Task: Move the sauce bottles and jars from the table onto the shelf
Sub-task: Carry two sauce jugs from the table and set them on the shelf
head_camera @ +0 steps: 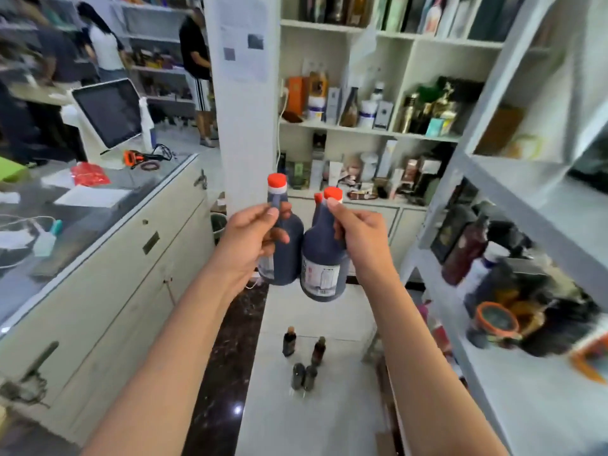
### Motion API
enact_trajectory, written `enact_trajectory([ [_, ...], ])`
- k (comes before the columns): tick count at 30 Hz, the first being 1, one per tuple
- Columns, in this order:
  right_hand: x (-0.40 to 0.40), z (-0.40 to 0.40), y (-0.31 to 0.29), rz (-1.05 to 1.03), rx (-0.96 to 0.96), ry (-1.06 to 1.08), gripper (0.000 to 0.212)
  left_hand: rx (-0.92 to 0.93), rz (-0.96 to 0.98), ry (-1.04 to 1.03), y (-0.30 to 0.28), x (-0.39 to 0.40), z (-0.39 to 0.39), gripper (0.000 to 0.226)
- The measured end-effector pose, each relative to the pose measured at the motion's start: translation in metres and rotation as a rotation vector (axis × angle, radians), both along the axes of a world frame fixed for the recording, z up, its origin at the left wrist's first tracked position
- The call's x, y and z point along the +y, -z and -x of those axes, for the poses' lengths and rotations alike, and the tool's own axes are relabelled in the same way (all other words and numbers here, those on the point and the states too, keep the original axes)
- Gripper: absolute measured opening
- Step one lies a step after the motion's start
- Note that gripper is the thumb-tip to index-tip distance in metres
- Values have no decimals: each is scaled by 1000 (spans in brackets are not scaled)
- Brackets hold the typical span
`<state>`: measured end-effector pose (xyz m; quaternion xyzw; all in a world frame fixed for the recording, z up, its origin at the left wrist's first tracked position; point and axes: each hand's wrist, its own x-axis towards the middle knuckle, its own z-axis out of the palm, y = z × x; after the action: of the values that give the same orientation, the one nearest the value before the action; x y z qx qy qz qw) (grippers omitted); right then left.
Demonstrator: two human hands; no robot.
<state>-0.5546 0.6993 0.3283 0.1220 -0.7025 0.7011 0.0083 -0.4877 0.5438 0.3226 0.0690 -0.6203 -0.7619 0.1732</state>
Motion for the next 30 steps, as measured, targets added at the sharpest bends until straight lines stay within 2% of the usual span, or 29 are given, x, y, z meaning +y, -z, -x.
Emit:
enact_trajectory([
  [9,133,65,-73,31,120,409,47,191,7,355,-69,128,123,25],
  [15,186,109,-118,39,182,632,46,283,20,541,-112,183,196,24],
  [19,213,144,-147,-16,245,821,51,331,-40,702,-140,219,249,23],
  [24,249,182,-175,-43,286,1000,53,332,-94,873,-170,262,314,23],
  [27,267,203,-177,-77,263,1122,48,300,-130,934,-170,287,344,22],
  [30,282,222,-167,-131,230,1211,54,259,-139,962,-160,313,364,21],
])
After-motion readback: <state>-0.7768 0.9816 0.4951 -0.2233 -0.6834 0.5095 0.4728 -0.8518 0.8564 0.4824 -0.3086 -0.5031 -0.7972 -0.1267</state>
